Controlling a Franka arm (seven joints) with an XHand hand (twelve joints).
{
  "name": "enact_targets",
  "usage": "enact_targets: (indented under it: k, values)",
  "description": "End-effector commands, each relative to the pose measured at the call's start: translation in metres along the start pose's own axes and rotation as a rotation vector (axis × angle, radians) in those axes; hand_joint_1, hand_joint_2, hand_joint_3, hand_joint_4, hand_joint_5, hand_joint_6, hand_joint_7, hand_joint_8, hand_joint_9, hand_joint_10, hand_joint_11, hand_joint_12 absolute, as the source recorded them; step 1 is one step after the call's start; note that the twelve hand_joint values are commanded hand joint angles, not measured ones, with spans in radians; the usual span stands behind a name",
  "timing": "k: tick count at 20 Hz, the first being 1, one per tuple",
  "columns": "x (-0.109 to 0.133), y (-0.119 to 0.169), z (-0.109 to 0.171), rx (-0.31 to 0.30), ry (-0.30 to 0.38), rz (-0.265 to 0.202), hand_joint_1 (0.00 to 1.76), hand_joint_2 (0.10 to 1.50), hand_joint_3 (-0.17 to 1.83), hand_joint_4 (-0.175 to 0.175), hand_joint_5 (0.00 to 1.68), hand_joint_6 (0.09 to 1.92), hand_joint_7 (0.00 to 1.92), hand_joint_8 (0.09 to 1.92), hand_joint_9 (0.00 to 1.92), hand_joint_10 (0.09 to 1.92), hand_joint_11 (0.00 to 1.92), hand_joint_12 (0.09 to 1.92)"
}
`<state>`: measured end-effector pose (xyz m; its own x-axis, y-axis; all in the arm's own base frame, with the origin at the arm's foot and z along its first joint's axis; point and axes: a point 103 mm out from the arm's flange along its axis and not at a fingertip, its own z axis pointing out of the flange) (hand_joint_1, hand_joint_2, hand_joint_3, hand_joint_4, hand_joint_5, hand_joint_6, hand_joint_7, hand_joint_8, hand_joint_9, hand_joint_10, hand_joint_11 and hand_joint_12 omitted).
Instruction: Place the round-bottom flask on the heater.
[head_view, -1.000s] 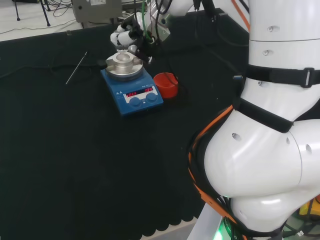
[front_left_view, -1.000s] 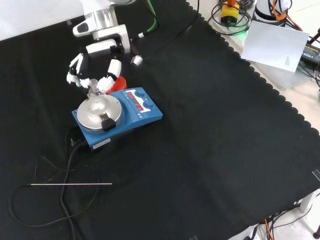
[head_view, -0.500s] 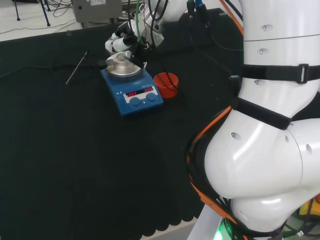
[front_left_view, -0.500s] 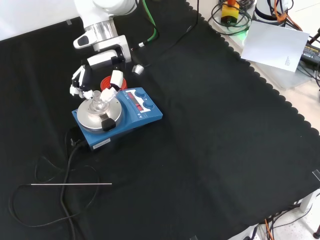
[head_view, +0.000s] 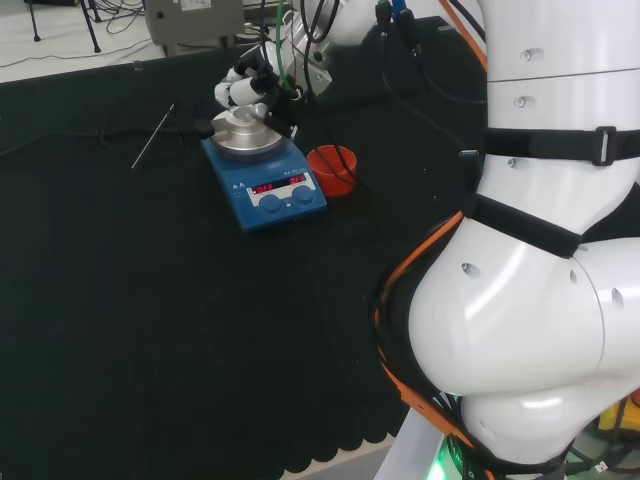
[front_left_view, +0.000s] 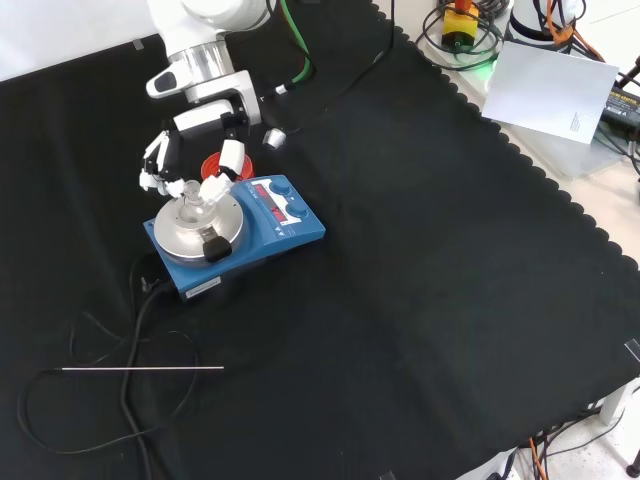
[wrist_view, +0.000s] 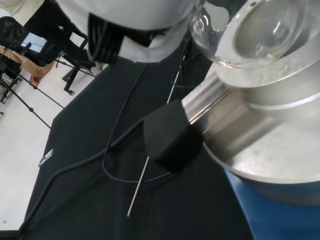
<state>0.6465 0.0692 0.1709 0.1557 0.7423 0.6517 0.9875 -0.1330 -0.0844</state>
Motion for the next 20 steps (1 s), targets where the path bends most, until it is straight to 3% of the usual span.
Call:
enact_targets:
  k: [1, 17, 20]
  values:
    - [-0.008, 0.002, -0.001, -0.004, -0.004, 0.021, 1.11, 0.62, 0.84, 0.164, 1.16, 0.97, 0.51, 0.63, 0.74, 0.58, 0.41, 1.27]
    - [-0.018, 0.007, 0.002, -0.012, 0.016, 0.048, 1.11, 0.62, 0.84, 0.175, 1.16, 0.96, 0.51, 0.63, 0.74, 0.58, 0.41, 1.27]
    - [-0.021, 0.009, -0.002, -0.022, 0.031, 0.055, 1.09, 0.68, 0.74, 0.165, 1.13, 0.95, 0.51, 0.63, 0.74, 0.57, 0.41, 1.27]
